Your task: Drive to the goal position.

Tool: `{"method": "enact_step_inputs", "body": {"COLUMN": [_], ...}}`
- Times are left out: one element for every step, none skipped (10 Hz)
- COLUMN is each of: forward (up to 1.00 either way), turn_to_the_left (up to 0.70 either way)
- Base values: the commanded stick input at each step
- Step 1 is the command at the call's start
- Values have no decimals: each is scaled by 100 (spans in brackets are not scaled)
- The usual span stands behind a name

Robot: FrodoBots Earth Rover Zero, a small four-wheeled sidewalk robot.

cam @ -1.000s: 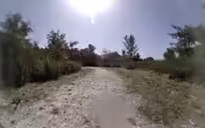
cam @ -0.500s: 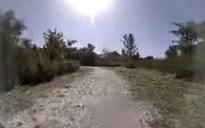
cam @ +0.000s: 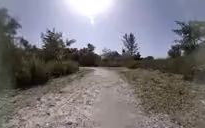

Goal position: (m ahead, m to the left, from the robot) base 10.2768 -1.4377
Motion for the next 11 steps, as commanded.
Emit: {"method": "enact_step_inputs", "body": {"forward": [70, 70, 70, 70, 70, 70, 70, 70, 70, 70, 70], "turn_to_the_left": [0, 0, 0, 0, 0, 0, 0, 0, 0, 0, 0]}}
